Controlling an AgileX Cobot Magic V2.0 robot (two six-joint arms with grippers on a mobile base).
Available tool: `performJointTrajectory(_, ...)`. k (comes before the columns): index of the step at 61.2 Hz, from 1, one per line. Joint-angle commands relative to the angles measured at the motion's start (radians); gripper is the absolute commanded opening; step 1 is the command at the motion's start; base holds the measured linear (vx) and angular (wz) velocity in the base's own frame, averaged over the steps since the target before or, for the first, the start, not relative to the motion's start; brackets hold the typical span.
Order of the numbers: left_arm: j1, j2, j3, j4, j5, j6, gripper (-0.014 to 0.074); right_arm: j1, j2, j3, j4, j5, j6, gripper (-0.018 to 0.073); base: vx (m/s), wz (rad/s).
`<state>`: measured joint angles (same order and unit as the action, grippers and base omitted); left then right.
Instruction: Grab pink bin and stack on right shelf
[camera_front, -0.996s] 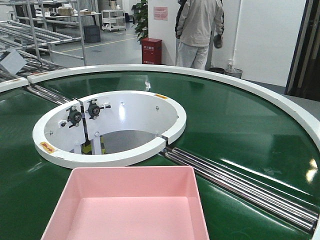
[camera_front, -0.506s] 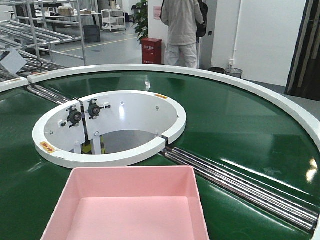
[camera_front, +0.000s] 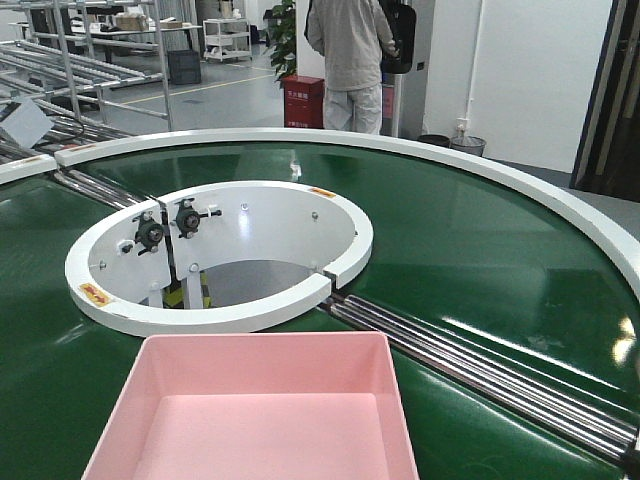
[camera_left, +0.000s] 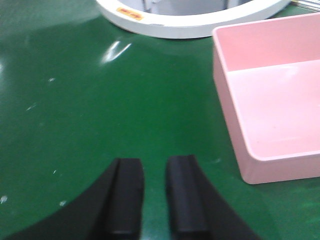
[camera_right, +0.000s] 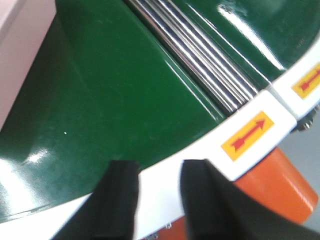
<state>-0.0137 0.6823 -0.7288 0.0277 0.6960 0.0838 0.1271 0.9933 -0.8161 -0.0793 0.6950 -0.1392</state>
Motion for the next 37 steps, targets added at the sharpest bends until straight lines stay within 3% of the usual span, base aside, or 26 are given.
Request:
performJointTrajectory(1, -0.041, 0.060, -0.067, -0.028, -0.085, 0.031, 0.0479, 0.004, 0.050, -0.095, 0.060, -0.048, -0.103, 0.0511, 0.00, 0.00)
performJointTrajectory(10, -0.121, 0.202, -0.150, -0.036, -0.080, 0.083, 0.0588, 0.075, 0.164, -0.182, 0.117, -0.049, -0.241, 0.0627, 0.00, 0.00)
performJointTrajectory(17, -0.171, 0.326, -0.237, -0.039, -0.078, 0.100, 0.0594, 0.170, 0.274, -0.268, 0.109, -0.050, -0.235, 0.0627, 0.00, 0.00)
performJointTrajectory(27, -0.191, 0.508, -0.379, -0.081, -0.012, 0.090, 0.0594, 0.213, 0.437, -0.450, 0.111, 0.063, -0.030, 0.0617, 0.00, 0.00)
performJointTrajectory(37, -0.194, 0.699, -0.538, -0.075, 0.099, 0.001, 0.0594, 0.212, 0.596, -0.621, 0.112, 0.231, 0.122, 0.0609, 0.00, 0.00)
